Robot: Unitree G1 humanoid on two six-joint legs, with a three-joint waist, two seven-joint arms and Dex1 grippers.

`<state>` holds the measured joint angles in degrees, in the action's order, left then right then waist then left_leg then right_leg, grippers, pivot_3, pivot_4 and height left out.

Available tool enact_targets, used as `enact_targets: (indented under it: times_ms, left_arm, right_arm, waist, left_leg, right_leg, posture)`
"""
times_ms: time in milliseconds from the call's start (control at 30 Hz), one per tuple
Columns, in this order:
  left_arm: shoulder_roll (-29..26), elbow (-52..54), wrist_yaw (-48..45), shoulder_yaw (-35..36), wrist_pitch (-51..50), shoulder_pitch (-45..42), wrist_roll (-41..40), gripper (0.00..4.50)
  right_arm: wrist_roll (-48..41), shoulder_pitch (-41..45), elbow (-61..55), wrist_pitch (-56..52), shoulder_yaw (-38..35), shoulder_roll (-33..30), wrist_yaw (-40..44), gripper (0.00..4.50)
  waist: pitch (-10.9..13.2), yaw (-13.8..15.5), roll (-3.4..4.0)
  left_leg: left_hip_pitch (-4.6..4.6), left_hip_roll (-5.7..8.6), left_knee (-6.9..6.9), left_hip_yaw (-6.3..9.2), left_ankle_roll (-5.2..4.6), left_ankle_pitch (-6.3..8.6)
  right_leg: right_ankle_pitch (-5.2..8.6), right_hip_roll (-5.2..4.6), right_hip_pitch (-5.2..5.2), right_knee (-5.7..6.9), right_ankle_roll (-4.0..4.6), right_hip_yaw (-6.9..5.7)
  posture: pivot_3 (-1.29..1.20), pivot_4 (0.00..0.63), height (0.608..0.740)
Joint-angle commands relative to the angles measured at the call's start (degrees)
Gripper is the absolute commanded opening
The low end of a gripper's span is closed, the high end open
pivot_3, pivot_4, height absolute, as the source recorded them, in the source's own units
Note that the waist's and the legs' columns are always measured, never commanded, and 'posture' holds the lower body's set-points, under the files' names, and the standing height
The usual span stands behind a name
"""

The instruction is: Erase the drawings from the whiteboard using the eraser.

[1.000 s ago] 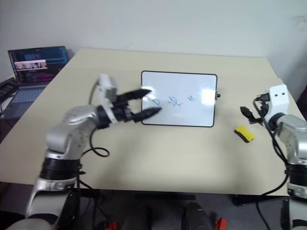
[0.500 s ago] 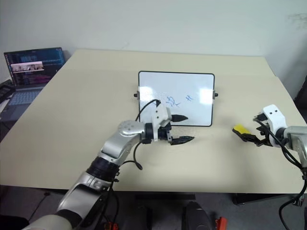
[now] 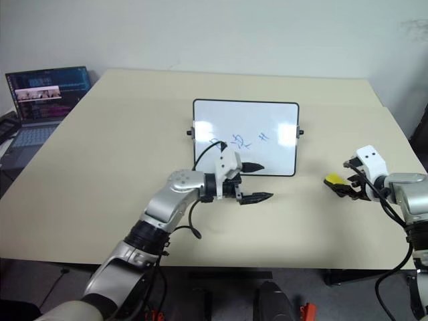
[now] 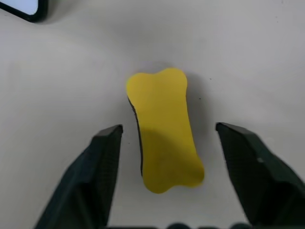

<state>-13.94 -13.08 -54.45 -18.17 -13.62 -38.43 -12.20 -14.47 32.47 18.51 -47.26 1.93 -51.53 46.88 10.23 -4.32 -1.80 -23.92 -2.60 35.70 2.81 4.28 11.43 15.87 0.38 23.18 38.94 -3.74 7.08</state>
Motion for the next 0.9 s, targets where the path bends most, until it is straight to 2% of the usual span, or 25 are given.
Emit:
enact_targets:
  times_ms: [33, 467, 900]
  left_arm:
    - [-0.06, 2.02, 0.02, 1.11, 0.33, -0.42, 0.13, 4.50]
    - [-0.99, 3.94, 0.79, 2.14, -1.07, 0.33, -0.18, 4.50]
    - [-1.48, 4.92, 1.34, 2.33, -1.81, 0.85, -0.18, 4.50]
  right_arm:
    - [1.40, 1.72, 1.19, 2.25, -0.14, -0.08, 1.02, 3.28]
    - [4.05, 4.22, 5.29, 4.97, 0.88, 2.25, 2.46, 3.28]
    - [3.99, 5.68, 7.55, 6.39, -0.55, 1.99, 4.73, 3.28]
  waist:
    - [0.00, 0.00, 0.00]
    - [0.00, -0.19, 0.00]
    - [0.00, -0.28, 0.01]
  left_leg:
    - [0.00, 0.00, 0.01, 0.00, 0.00, 0.00]
    - [-0.01, 0.00, 0.03, 0.01, 0.00, 0.00]
    - [-0.01, 0.00, 0.04, 0.01, 0.00, 0.00]
  right_leg:
    - [0.00, 0.00, 0.00, 0.00, -0.01, 0.00]
    - [-0.01, 0.00, -0.01, 0.02, 0.01, 0.00]
    - [-0.03, 0.00, -0.01, 0.02, 0.04, 0.00]
  posture:
    - [0.00, 0.150, 0.740]
    - [0.00, 0.150, 0.740]
    - [0.00, 0.150, 0.740]
